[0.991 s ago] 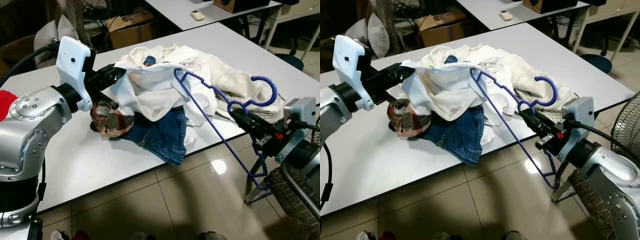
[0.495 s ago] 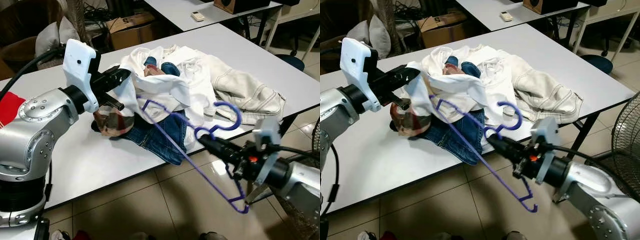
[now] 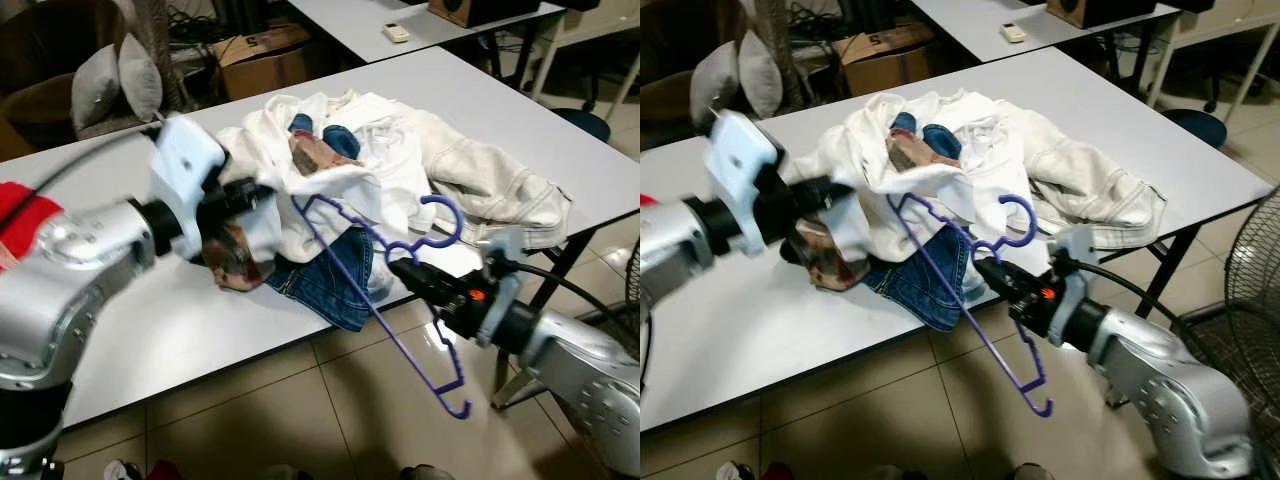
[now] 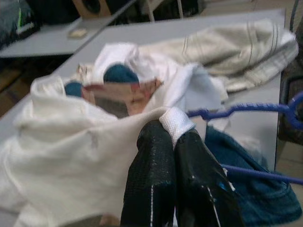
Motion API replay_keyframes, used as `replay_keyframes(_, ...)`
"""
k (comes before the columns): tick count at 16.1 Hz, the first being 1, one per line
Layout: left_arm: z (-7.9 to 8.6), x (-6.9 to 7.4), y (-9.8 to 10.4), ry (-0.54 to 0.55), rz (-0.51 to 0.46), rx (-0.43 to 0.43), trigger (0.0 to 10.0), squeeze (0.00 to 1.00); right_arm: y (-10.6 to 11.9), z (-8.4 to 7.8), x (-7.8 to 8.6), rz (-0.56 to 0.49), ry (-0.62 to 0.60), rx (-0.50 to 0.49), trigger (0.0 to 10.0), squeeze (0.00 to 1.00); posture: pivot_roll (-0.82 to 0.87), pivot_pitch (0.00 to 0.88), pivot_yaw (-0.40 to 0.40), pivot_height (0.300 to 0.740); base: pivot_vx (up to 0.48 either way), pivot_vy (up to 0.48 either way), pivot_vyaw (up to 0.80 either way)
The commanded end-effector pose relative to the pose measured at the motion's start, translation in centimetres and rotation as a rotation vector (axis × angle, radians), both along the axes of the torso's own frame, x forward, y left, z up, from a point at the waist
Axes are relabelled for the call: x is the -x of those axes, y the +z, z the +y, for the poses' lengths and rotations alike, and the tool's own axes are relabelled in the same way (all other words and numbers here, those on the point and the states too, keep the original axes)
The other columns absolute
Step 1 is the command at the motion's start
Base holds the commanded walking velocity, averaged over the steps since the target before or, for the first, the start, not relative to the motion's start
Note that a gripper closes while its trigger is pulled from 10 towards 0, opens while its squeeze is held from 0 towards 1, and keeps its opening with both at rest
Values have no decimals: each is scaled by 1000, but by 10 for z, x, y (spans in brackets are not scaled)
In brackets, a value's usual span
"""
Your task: Hang hanger
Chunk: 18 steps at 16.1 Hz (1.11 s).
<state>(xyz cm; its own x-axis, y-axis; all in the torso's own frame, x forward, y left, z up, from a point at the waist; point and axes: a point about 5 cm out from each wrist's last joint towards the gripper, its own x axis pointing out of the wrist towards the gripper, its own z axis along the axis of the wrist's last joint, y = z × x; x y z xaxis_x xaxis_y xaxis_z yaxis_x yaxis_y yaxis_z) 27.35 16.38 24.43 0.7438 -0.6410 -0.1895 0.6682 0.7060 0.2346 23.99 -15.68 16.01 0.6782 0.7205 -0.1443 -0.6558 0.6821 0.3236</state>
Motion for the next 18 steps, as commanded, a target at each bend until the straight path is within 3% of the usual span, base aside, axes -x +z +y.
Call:
replay_keyframes(1,1,1,2,-1,-7,-29,0,0,0,3,-3,20,1,-20,10000,0,-66,42,139,740,0,0,0)
replay_keyframes(3,-2,3,-2,-26,19,-44,0,0,0,5,-15,58,-52,-123,10000,0,-63,45,141,740,0,0,0)
replay_keyframes(4,2,1,-8,11,27,-91,0,0,-2,7,-24,101,-108,-187,10000,0,-63,45,141,740,0,0,0)
replay_keyframes(8,10,-8,-21,98,43,-129,0,0,9,21,-31,111,-124,-335,10000,0,-67,48,149,740,0,0,0)
replay_keyframes(11,1,-7,-39,45,111,-165,0,0,14,37,-52,125,-229,-417,10000,0,-61,50,153,740,0,0,0)
replay_keyframes(16,-15,10,-51,-132,273,-76,0,0,21,61,-84,166,-445,-524,10000,0,-39,48,158,740,0,0,0)
replay_keyframes(18,-18,22,-58,-216,349,-69,0,0,33,69,-97,198,-481,-660,10000,0,-36,47,161,740,0,0,0)
